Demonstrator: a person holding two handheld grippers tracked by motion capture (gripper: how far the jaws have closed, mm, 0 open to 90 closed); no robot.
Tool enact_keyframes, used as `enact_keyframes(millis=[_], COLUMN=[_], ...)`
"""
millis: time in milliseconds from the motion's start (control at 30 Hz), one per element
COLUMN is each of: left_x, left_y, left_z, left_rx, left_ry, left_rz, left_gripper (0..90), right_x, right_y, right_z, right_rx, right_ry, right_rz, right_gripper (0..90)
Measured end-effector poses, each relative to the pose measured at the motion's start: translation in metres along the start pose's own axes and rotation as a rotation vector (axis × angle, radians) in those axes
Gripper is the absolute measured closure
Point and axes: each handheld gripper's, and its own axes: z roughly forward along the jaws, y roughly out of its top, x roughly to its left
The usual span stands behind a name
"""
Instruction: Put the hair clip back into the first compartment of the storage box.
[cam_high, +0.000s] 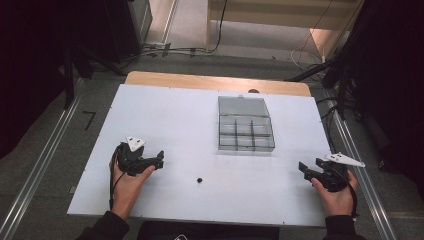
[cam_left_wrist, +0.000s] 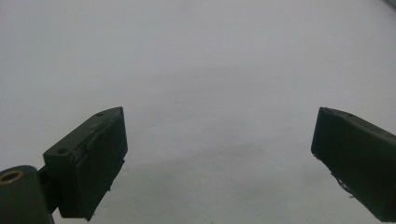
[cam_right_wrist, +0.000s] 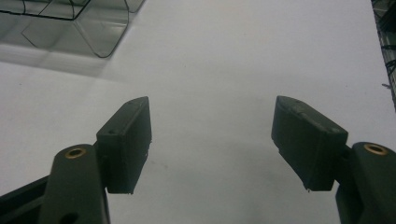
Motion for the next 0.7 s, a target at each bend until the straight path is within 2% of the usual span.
enact_keyframes(millis=[133, 300, 400, 600, 700], left_x=[-0.004, -0.017, -0.020, -0.024, -0.027], left_y=[-0.006, -0.011, -0.011, -0.012, -0.013], left_z=[-0.005, -0.007, -0.007, -0.006, -0.005], left_rx=[0.022, 0.044, 0.047, 0.046, 0.054], left_ry=[-0.052, -0.103, -0.107, -0.129, -0.143], left_rz=[-0.011, 0.026, 0.041, 0.041, 0.054], left_gripper=[4.3, 4.4, 4.4, 4.4, 4.4], right_x=[-0.001, 0.000, 0.001, 0.001, 0.000], right_y=[0.000, 0.000, 0.000, 0.000, 0.000], right_z=[0.000, -0.002, -0.002, -0.002, -0.002], right_rx=[0.001, -0.001, -0.003, -0.001, -0.003], right_ry=[-0.001, -0.003, -0.002, -0.005, -0.004], right_rz=[-0.001, 0.000, -0.003, -0.001, -0.002], right_gripper=[27.1, 27.1, 27.1, 27.1, 27.1])
